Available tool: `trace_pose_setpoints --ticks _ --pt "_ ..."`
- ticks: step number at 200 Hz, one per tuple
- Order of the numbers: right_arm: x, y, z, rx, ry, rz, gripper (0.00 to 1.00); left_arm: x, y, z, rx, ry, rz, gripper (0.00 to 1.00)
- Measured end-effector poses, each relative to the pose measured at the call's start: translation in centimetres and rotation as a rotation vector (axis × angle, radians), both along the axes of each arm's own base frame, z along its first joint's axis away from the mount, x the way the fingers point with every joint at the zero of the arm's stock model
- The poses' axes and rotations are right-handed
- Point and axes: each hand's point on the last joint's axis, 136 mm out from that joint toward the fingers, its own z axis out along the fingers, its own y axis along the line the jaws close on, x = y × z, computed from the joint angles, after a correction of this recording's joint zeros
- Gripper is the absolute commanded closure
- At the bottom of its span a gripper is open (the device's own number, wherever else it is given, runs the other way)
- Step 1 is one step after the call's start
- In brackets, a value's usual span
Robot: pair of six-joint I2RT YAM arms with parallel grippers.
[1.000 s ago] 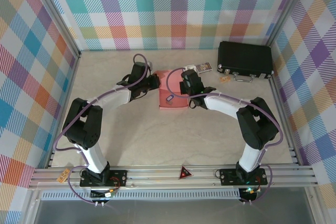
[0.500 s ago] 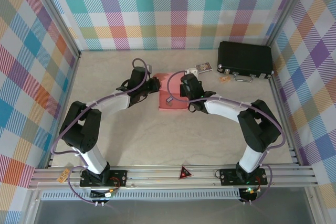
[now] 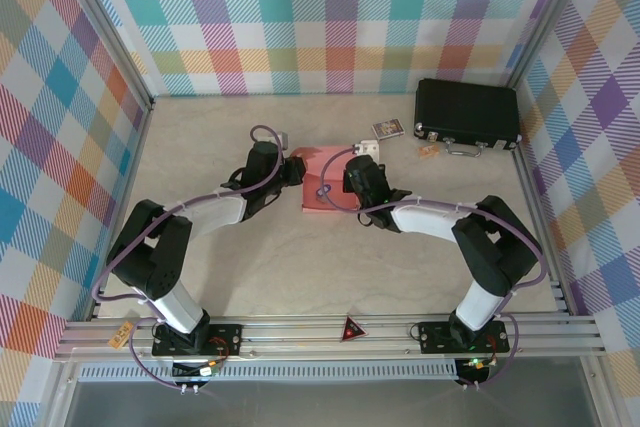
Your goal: Fold the paper box
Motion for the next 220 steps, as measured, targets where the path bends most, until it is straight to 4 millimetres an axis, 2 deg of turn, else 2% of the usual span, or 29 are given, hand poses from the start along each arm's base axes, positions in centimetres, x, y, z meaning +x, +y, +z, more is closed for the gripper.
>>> trace_pose_setpoints --ticks 103,220 --pt "-1.2 0.3 -0.3 0.010 -0.062 -0.013 1.00 -1.7 0.1 -0.3 0.025 -0.073 0.030 0.85" --pt "-1.9 0.3 -0.4 -0.001 -0.091 -0.031 1.00 -2.6 0.5 -0.5 0.023 -0.085 0.034 0.85"
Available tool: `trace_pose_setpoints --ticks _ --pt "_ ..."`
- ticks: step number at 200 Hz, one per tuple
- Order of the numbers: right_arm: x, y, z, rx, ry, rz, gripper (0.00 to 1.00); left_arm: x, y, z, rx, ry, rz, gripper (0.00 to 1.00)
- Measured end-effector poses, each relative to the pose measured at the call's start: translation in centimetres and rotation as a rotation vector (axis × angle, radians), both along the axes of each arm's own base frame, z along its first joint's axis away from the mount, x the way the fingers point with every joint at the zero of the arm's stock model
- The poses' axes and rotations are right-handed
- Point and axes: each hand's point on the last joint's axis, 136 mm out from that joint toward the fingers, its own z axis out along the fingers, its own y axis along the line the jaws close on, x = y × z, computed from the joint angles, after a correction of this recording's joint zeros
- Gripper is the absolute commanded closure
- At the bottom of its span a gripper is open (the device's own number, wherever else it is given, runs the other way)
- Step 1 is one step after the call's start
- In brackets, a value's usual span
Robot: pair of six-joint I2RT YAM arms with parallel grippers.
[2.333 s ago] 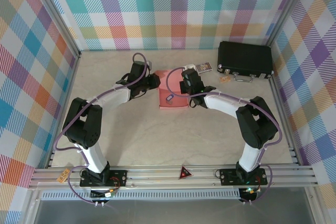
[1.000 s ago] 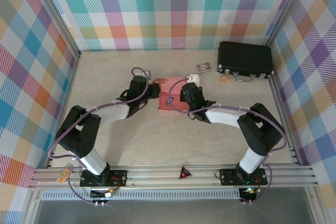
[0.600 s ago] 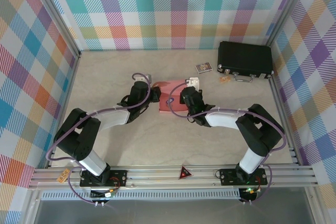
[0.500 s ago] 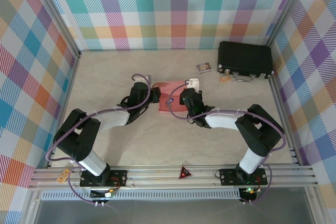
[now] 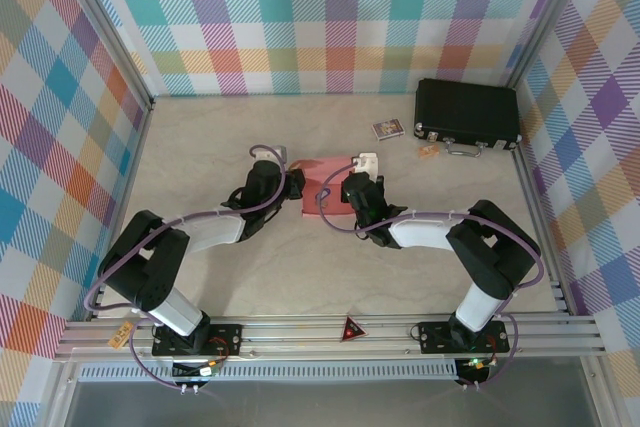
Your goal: Fold the paper box
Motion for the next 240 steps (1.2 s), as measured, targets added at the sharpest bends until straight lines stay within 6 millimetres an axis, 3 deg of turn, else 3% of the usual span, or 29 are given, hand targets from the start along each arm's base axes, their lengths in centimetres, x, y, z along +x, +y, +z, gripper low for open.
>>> trace_pose_setpoints --ticks 91,170,240 --pt "-0.1 0.1 0.1 0.010 -0.005 -0.007 1.00 -0.2 -0.2 0.0 -0.019 0.011 0.000 0.94" --pt "1.5 0.0 0.1 -0.056 -0.085 -0.063 1.00 2.7 -0.8 0.1 0.049 -0.032 0.030 0.96" --pt "2.7 0.4 0.2 -0.073 -0.148 -0.087 1.00 3.7 -0.7 -0.2 0.088 -0.076 0.043 0.94"
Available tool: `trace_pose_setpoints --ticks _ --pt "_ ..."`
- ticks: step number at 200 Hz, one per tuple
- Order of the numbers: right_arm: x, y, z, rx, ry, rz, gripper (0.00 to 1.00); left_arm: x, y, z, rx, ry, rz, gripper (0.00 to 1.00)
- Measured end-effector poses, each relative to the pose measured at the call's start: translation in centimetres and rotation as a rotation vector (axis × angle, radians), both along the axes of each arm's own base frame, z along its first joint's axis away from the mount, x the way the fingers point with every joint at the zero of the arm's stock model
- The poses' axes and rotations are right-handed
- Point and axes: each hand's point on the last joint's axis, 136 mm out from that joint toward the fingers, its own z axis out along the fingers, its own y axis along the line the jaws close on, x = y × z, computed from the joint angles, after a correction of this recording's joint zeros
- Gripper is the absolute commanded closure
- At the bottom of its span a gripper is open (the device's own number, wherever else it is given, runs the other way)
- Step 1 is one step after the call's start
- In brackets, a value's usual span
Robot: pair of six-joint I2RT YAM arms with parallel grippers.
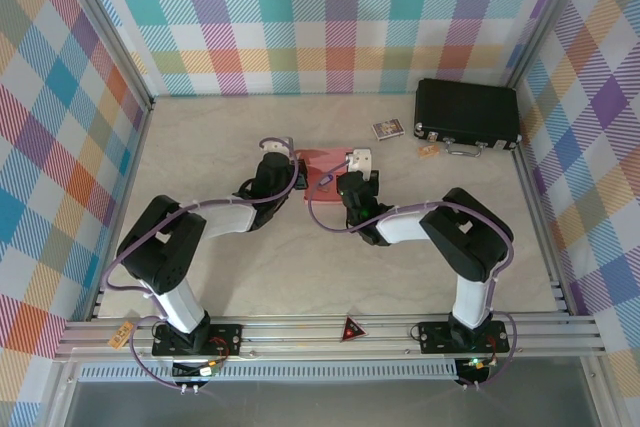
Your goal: Fold the paper box
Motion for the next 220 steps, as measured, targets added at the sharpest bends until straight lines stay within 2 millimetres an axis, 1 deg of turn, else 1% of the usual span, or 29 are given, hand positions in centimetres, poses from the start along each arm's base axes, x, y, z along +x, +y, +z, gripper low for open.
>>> trace_pose_setpoints --ticks 54,74,174,220 --pt "-0.1 -0.3 -0.5 0.017 0.001 -0.013 1.00 0.4 -0.4 0.2 -0.036 -0.023 0.000 0.90" --pt "-0.2 -0.4 -0.6 0.028 0.004 -0.017 1.00 0.1 -0.4 0.0 -0.047 -0.020 -0.007 0.88" --pt "-0.7 -0.2 -0.9 0.058 0.009 -0.036 1.00 -1.1 -1.1 -0.8 -0.118 -0.007 -0.055 0.84" --pt "-1.3 0.1 -1.5 0.066 0.023 -0.031 1.00 -1.9 -0.6 -2.1 -0.110 0.017 -0.054 0.84"
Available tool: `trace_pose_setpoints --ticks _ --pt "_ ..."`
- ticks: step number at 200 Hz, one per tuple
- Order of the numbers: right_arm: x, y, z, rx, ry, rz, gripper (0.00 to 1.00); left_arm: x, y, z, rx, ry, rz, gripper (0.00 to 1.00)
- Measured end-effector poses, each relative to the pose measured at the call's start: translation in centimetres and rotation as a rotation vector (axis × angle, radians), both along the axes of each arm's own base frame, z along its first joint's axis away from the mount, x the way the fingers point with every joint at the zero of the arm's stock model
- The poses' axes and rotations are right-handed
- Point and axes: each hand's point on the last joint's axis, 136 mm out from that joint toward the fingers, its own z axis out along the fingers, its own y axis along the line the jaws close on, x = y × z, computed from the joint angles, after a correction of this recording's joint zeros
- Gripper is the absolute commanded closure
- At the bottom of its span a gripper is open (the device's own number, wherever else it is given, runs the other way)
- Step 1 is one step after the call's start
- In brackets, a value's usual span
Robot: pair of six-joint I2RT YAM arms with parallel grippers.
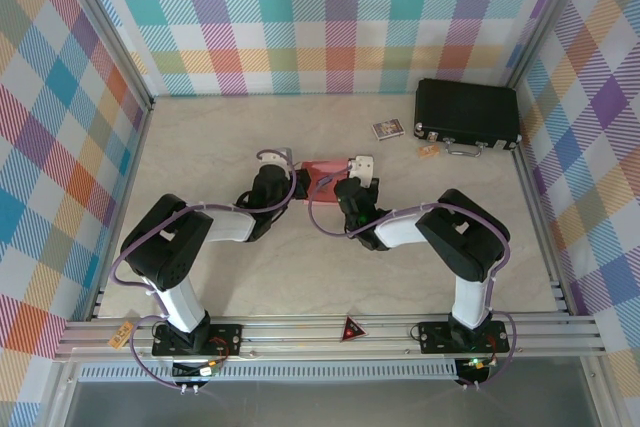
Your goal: Fold the paper box
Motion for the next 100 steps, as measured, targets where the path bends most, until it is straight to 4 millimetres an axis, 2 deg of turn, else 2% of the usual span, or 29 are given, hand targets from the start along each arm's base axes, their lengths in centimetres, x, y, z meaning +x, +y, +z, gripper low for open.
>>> trace_pose_setpoints --ticks 100 --pt "-2.0 0.3 -2.0 -0.019 0.046 0.017 1.00 -2.0 0.9 -2.9 0.028 0.059 -0.014 0.82"
